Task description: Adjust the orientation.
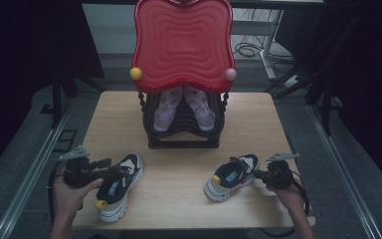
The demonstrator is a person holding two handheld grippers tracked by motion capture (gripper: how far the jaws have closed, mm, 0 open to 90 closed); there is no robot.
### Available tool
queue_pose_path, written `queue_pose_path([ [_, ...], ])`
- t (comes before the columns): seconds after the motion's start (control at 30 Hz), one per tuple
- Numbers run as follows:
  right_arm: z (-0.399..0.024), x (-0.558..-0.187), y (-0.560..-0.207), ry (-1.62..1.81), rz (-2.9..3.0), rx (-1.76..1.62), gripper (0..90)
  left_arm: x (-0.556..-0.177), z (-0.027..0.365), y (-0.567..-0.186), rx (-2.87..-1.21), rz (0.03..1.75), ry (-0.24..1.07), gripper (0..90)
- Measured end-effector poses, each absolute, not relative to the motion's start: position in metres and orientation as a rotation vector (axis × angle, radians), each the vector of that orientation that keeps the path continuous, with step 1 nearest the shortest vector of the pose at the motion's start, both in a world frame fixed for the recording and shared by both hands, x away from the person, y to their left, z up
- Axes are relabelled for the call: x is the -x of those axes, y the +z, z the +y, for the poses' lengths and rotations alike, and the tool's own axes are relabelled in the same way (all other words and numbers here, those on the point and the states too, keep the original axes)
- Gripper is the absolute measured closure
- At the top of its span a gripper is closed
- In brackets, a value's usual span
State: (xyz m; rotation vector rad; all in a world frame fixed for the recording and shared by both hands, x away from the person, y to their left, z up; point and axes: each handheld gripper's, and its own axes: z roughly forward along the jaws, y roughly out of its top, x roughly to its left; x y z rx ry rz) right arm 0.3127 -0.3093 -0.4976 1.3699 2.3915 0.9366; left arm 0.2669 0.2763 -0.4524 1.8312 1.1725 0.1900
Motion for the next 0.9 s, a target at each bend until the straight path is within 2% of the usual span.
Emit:
queue_pose_path([
  [0.9, -0.306, -0.337, -0.5, 0.927, 2.354, -1.401, 89.5, -0.267, 0.276, -0.453, -1.834, 1.172, 0.192, 46.3],
])
